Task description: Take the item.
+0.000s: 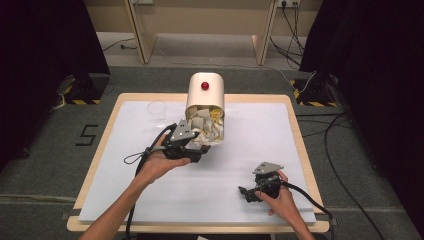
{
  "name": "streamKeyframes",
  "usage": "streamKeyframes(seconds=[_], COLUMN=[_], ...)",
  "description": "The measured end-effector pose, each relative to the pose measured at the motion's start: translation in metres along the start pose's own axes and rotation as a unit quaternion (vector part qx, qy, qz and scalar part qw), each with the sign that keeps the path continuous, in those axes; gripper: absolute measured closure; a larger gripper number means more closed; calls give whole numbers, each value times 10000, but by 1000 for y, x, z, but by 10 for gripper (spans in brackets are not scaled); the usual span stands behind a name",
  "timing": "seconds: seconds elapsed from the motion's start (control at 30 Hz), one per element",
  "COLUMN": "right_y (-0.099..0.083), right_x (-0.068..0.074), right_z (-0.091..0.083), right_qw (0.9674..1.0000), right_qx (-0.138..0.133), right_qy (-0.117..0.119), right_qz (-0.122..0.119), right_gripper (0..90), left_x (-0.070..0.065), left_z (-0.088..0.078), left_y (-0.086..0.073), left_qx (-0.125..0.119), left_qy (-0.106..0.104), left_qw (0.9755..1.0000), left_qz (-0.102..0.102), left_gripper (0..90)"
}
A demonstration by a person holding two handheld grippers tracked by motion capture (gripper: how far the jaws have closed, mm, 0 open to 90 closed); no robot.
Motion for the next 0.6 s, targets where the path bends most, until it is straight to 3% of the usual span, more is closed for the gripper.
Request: streamKeyframes(seconds=[0.2, 0.3, 0.33, 0.5, 0.6], right_y=[0, 0, 0, 0, 0], right_x=[0, 0, 0, 0, 0], right_z=[0, 0, 0, 0, 0], right_qw=[10000, 10000, 10000, 10000, 10000], right_qx=[0, -1, 2, 1, 0], right_qy=[0, 0, 4, 13, 13], right_qz=[-1, 0, 7, 10, 8], right_gripper=[4, 4, 3, 4, 4], left_x=[18, 25, 30, 35, 40], left_z=[-1, 3, 7, 23, 38], left_y=[23, 29, 33, 35, 37], left_qx=[-261, -267, -251, 43, 187], left_qy=[340, 459, 563, 627, 668], left_qw=[9989, 9982, 9977, 9977, 9967], left_qz=[-177, -264, -270, -265, -413], left_gripper=[378, 399, 420, 503, 508])
Point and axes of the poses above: each handheld gripper's, and its own axes: z roughly forward along the jaws, y roughly out of its top, x roughly to its left, the point moved 8 cm from there along z, roughly forward along the jaws, and after that the axes turned 8 degrees about x, right-handed, at the moved point
